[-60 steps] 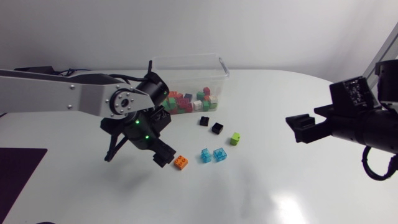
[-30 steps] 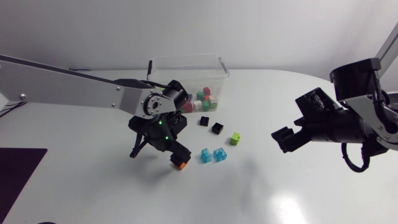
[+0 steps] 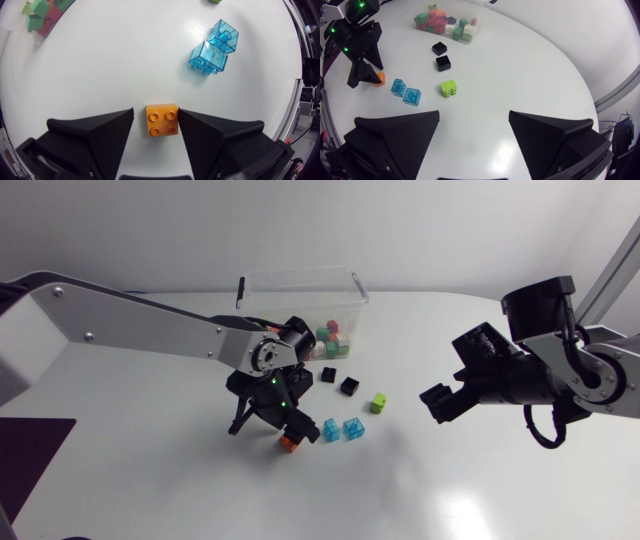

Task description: Place the duplo bricks in the container

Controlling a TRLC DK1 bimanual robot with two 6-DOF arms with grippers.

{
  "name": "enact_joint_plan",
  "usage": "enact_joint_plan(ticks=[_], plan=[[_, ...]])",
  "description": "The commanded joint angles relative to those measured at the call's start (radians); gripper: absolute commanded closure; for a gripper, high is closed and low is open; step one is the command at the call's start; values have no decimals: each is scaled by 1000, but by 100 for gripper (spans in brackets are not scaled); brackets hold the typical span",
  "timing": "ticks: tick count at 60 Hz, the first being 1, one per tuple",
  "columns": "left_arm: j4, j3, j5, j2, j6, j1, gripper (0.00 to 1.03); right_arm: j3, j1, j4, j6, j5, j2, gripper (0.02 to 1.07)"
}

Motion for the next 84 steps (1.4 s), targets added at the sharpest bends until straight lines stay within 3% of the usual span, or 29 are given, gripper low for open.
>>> enact_joint_plan(ticks=[1,20,43,65,84], plan=[[5,-8,10,29,-25,-4,61,26,11,9,-7,-6,31,7],[-32,-5,13,47,-24,-8,74,57,25,36,-5,-6,119,7],[-87,15,13,-120,48,36,74,173,122,-8,-108,-67,332,7],[-50,50,26,-324,104,79,74,419,91,-192,-291,-109,590,7],[31,144,53,-345,128,123,74,552,79,-295,-392,-122,706,10]])
